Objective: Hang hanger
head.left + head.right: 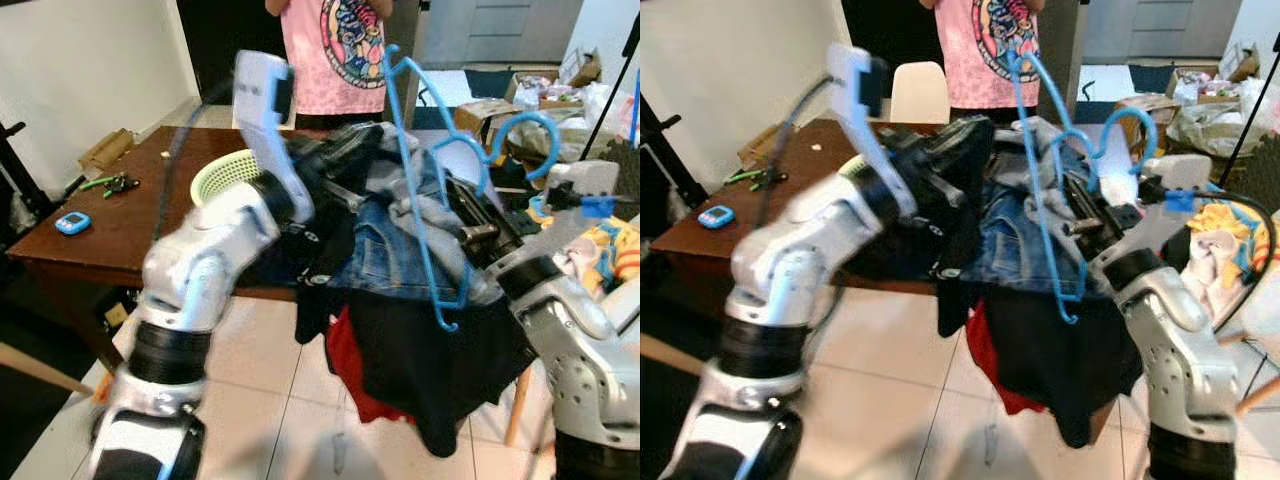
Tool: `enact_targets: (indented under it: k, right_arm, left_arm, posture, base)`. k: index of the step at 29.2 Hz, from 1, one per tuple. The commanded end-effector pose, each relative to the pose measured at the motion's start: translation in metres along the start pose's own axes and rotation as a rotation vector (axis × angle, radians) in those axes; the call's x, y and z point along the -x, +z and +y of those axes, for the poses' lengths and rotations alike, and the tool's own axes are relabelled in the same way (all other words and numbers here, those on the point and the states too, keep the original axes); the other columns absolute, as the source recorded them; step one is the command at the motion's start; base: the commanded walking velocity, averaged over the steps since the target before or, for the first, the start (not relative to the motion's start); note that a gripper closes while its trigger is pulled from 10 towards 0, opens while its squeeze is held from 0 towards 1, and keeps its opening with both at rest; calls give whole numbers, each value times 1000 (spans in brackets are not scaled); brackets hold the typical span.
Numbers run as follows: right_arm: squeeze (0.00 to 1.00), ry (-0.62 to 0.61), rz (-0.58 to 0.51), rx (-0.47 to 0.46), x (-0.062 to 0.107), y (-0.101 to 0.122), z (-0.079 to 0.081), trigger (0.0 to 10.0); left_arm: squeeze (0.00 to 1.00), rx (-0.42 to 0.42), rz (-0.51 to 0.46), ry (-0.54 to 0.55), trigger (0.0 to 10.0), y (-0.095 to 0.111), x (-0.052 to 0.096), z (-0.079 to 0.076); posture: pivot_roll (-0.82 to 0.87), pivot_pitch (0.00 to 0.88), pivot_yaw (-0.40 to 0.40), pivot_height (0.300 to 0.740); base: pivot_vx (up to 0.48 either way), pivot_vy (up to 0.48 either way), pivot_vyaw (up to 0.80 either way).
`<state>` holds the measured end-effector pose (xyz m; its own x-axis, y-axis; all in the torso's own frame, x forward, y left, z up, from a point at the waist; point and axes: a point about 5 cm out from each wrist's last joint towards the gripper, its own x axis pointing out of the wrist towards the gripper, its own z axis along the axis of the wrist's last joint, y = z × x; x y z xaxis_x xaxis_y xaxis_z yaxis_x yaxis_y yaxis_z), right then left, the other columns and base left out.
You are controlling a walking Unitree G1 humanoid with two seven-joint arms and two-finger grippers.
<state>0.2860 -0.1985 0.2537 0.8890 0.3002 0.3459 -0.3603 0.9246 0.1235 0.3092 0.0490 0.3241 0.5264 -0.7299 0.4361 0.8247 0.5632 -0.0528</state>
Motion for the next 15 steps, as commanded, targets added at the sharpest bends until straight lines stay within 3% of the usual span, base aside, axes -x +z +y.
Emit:
enact_targets:
  k: [1,4,6,9,14,15]
  right_arm:
    - [0,22,1,-6,-1,-1,5,10000]
    - [0,22,0,-6,-1,-1,6,10000]
    - [0,22,-2,-7,-1,-1,6,10000]
    - [0,24,-5,-10,-2,-1,7,10000]
    - [0,24,-6,-15,-2,-2,7,10000]
    - [0,26,-9,-24,-2,-2,8,10000]
  left_arm:
    - [0,-15,-14,12,10000,2,1,1]
    - [0,-24,-23,17,10000,3,-2,0]
    - [0,-60,-39,37,10000,10,-5,2]
    - [0,-163,-88,104,10000,37,-8,16]
    - [0,-207,-134,139,10000,56,-7,23]
    - [0,-251,-222,177,10000,90,-6,29]
  posture:
    - [202,0,59,740]
    - [200,0,60,740]
    - [201,0,59,740]
    - [204,0,60,740]
    - [204,0,60,740]
    - [207,0,63,740]
  base:
    - [0,-480,0]
    - [0,-390,0]
    - [0,0,0]
    - [0,0,0]
    - [0,0,0]
    - [0,0,0]
